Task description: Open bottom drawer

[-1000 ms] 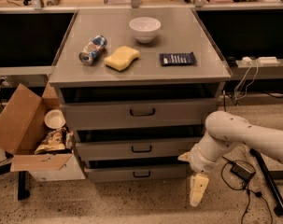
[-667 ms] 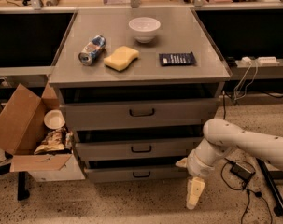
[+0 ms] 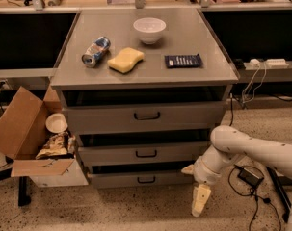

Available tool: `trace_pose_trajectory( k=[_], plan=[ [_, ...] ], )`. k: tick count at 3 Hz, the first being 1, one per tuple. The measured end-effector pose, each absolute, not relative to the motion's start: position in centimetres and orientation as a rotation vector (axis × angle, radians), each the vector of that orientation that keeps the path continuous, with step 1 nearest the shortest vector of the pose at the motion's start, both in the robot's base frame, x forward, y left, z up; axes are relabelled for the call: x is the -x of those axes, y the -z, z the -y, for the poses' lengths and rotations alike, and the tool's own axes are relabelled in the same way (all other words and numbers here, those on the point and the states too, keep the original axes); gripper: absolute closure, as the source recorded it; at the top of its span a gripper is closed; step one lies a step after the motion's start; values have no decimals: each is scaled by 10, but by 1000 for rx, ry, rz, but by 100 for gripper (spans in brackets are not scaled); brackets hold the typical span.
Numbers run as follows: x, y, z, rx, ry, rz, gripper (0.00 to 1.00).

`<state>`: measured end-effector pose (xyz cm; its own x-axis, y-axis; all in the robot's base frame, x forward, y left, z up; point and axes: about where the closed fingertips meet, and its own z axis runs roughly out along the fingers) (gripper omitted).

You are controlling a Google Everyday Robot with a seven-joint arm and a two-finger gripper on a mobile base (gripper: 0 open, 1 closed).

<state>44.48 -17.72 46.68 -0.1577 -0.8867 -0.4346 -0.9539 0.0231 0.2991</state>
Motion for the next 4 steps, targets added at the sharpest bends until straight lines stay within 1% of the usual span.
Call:
trace_pose_trajectory(
  k=[1,2,3,4],
  plan=[
    [-457,-430,176,1905,-861,-2151,0],
    [-465,-374,172,1872,-929,-2161,0],
    [-465,-374,172,1872,-929,-2161,0],
    [-466,-370,173,1873,-884,-2184,0]
  ],
)
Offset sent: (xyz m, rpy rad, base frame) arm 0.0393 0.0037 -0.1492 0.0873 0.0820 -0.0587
